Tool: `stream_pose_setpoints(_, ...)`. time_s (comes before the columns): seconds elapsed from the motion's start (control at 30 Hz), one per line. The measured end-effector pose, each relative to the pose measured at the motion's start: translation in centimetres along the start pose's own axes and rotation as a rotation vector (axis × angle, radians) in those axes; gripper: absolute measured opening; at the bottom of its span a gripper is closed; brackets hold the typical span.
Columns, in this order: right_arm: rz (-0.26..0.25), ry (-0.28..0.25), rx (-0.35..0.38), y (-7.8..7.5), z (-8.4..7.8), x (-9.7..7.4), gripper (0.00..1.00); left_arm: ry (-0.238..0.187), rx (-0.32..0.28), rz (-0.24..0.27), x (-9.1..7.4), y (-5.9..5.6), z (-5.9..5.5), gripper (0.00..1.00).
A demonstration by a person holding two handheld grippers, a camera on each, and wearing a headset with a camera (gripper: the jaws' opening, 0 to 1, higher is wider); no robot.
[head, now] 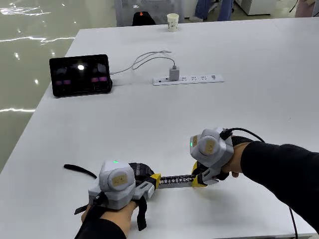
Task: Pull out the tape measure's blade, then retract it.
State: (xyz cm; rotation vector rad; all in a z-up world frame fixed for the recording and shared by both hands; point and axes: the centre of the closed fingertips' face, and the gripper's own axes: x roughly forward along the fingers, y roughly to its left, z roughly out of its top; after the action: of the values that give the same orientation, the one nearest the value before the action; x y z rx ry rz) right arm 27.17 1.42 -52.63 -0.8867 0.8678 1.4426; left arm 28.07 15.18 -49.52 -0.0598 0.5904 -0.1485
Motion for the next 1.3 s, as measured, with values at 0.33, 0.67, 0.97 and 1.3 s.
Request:
stream_pose_setpoints(0.33, 0.002, -0.013, 0.014, 0.1, 0.5, 0.1, 0.11, 0.002, -0.012, -0.007, -0.1, 0.0, 0.0, 0.63)
stream_pose_setpoints(0.67, 0.004, -0.022, 0.005, 0.3, 0.9, 0.4, 0.11, 0.004, -0.025, -0.014, -0.2, 0.0, 0.0, 0.63)
stream_pose_setpoints(0.97, 0.005, -0.038, 0.005, 0.3, 1.5, 0.6, 0.11, 0.005, -0.041, -0.018, -0.3, 0.1, 0.0, 0.62)
stream_pose_setpoints(1.3, 0.005, -0.057, 0.003, 0.4, 2.1, 0.8, 0.11, 0.004, -0.049, -0.019, -0.3, 0.1, 0.0, 0.62)
